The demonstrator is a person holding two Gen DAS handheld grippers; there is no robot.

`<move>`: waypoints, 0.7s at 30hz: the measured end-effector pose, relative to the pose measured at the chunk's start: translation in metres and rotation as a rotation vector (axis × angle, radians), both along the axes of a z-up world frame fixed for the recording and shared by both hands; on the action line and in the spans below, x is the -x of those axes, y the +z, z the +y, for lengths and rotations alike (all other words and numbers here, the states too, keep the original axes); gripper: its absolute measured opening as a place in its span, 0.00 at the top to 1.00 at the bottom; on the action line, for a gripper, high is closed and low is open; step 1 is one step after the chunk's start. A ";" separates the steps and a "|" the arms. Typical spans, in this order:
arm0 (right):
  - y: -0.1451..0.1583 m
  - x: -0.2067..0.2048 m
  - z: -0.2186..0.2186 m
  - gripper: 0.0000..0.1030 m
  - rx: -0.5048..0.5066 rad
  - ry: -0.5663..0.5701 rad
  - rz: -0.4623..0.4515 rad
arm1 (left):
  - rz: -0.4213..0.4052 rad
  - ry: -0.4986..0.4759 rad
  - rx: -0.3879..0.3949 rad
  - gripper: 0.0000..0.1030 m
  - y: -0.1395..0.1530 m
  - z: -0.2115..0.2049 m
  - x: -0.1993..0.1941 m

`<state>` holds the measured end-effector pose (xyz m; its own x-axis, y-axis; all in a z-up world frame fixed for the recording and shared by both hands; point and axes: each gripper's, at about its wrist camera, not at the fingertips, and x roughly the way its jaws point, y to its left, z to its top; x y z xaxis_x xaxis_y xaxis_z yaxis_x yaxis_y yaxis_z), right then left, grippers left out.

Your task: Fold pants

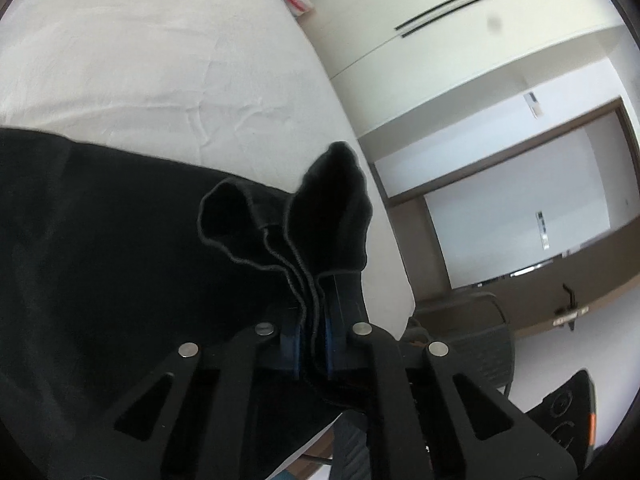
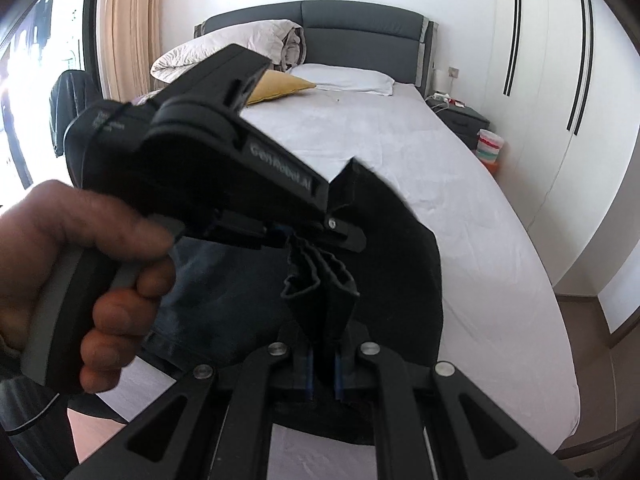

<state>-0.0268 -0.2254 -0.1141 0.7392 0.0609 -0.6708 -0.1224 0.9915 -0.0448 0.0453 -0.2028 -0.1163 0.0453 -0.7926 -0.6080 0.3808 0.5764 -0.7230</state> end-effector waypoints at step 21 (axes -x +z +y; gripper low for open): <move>-0.006 -0.049 0.138 0.92 0.034 0.296 0.008 | -0.025 0.178 -0.082 0.94 -0.005 0.167 -0.022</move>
